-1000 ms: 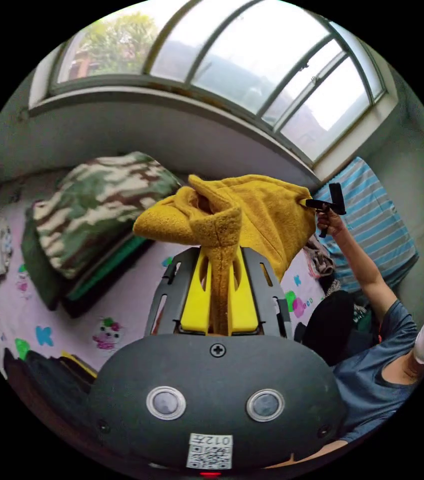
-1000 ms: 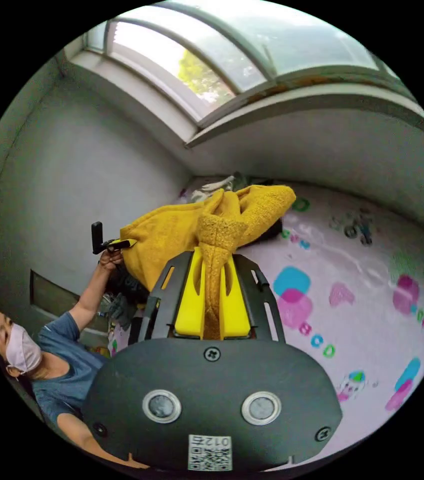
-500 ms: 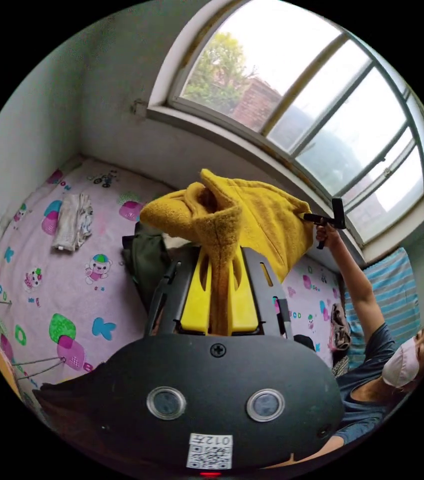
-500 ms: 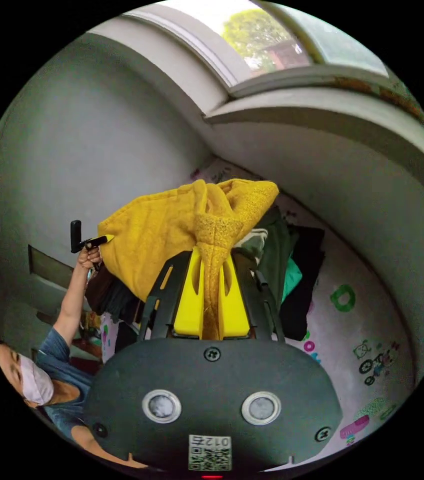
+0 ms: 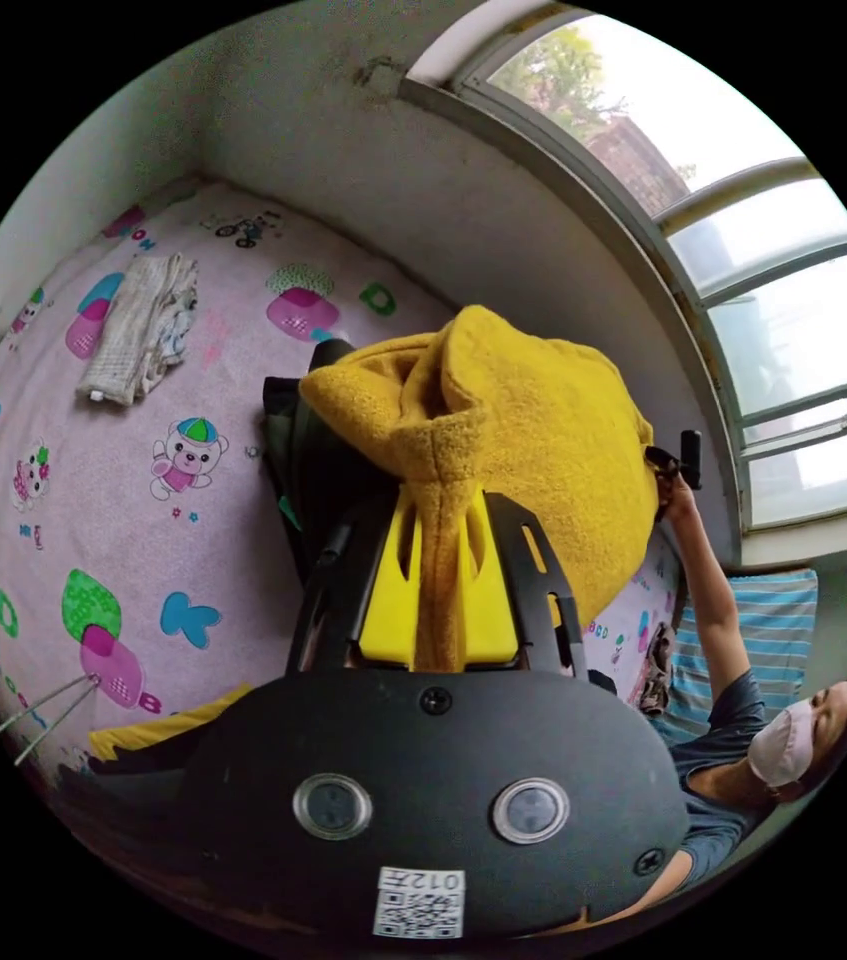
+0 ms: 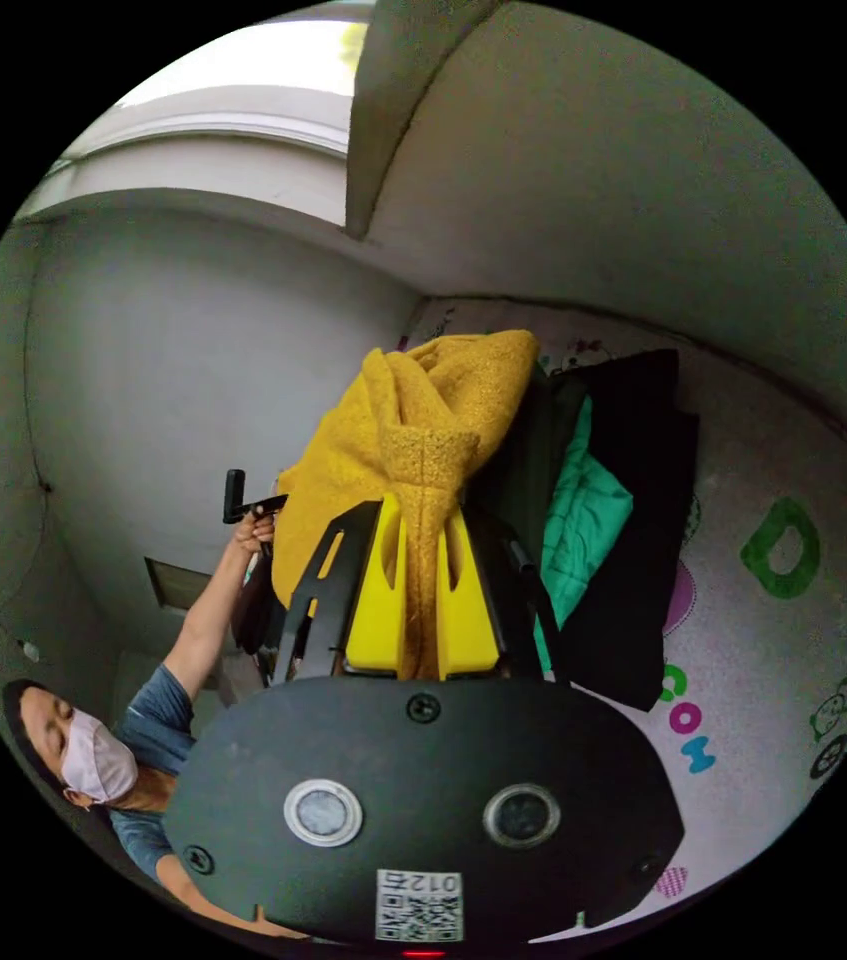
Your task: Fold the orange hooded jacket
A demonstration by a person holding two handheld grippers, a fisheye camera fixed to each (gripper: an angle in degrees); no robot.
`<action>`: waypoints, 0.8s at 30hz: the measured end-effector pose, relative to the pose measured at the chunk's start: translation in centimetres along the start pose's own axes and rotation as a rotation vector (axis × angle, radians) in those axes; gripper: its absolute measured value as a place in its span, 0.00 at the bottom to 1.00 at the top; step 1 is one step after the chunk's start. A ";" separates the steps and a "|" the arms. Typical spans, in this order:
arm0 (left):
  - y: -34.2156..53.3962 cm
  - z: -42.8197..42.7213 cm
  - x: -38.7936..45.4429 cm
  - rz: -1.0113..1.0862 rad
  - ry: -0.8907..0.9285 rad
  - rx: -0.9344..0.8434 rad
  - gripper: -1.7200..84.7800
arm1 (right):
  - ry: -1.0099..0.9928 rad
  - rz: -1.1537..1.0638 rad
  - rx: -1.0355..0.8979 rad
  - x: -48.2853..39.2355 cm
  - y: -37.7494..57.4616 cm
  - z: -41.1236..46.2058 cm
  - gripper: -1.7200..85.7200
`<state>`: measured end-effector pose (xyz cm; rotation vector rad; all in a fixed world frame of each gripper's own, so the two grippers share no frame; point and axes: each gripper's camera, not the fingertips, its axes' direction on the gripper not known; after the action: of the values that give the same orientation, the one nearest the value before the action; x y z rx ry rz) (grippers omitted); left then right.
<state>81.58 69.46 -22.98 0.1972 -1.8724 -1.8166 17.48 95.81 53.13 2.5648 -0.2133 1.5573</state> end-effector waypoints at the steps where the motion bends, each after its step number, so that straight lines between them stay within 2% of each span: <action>1: -0.1 0.5 0.0 -0.016 -0.010 -0.023 0.09 | -0.013 0.012 0.011 0.6 -0.1 0.1 0.06; 6: 2.0 0.6 -0.3 -0.091 0.039 0.004 0.10 | -0.050 0.043 0.049 1.7 -0.1 0.6 0.08; 10: 4.8 -1.9 1.0 -0.088 -0.006 0.095 0.12 | -0.018 0.028 0.054 1.1 0.5 -0.6 0.12; 14: 9.3 -7.5 5.3 -0.031 -0.201 0.310 0.10 | 0.048 0.051 0.136 1.1 2.6 -4.9 0.13; 17: 11.5 -10.2 10.4 0.056 -0.333 0.436 0.09 | -0.017 0.058 0.109 1.2 3.5 -5.5 0.12; 21: 11.0 -6.8 17.3 0.232 -0.340 0.283 0.07 | 0.031 0.081 0.066 0.9 4.3 -3.3 0.10; 24: 10.4 -2.4 19.0 0.204 -0.381 0.118 0.06 | 0.024 0.075 0.114 0.9 5.3 -1.5 0.05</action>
<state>69.03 59.74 -8.12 -0.3110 -2.1670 -1.6917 15.54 90.80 54.80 2.6508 -0.2273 1.6724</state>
